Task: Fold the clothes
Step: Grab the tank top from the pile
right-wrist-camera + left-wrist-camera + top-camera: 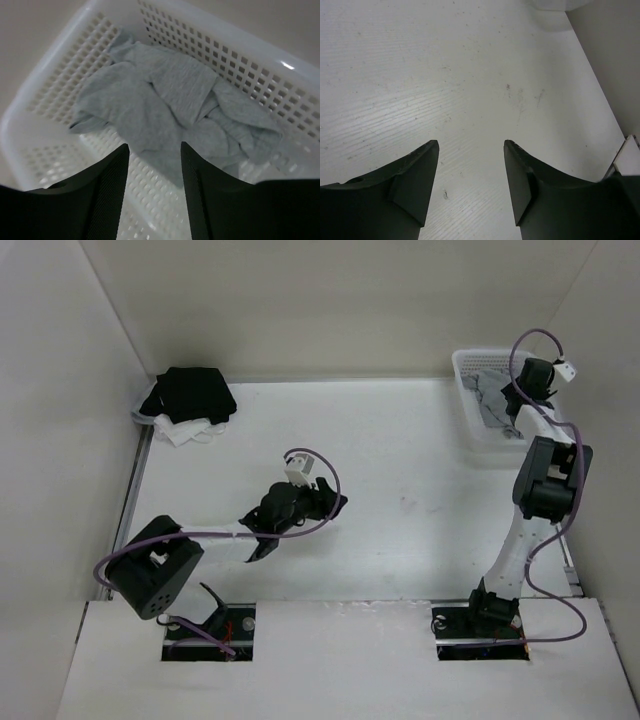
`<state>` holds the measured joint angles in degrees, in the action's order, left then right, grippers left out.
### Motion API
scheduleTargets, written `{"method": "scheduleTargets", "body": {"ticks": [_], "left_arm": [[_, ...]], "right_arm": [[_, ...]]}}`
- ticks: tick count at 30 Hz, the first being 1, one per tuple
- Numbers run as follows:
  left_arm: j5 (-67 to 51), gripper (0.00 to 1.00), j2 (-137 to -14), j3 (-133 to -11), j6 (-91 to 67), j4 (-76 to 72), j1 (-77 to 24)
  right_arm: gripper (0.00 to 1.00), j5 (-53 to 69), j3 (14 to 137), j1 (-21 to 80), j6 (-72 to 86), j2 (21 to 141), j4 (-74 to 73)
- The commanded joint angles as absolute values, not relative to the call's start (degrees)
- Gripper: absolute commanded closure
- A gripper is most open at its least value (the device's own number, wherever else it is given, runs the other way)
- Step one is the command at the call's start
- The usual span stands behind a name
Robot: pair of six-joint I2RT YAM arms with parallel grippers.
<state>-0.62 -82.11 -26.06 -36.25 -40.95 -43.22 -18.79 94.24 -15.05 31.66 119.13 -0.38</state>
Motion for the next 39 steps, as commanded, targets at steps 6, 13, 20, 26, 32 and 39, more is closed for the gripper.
{"method": "scheduleTargets", "body": {"ticks": [6, 13, 20, 26, 32, 39], "left_arm": [[-1.58, 0.46, -82.88, -25.22, -36.47, -46.93, -41.97], [-2.28, 0.45, -83.14, -24.44, -37.88, -48.16, -40.13], [-3.6, 0.45, -83.58, -23.29, -40.34, -50.44, -37.49], [-4.83, 0.45, -85.43, -23.47, -41.48, -51.24, -36.26], [-5.8, 0.45, -87.54, -23.99, -42.19, -52.38, -35.9], [-6.94, 0.46, -90.0, -23.82, -43.15, -56.16, -35.64]], "right_arm": [[0.42, -17.75, 112.31, -17.36, 32.61, 131.12, -10.01], [0.42, -19.16, 121.1, -17.8, 34.19, 138.24, -15.01], [0.42, -18.02, 126.02, -18.85, 34.81, 142.11, -18.28], [0.81, -17.05, 132.27, -19.29, 35.33, 145.81, -22.59], [0.97, -16.09, 114.53, -19.03, 37.97, 133.43, -5.73], [0.97, -13.98, 94.94, -14.82, 38.76, 108.48, 12.73]]}}
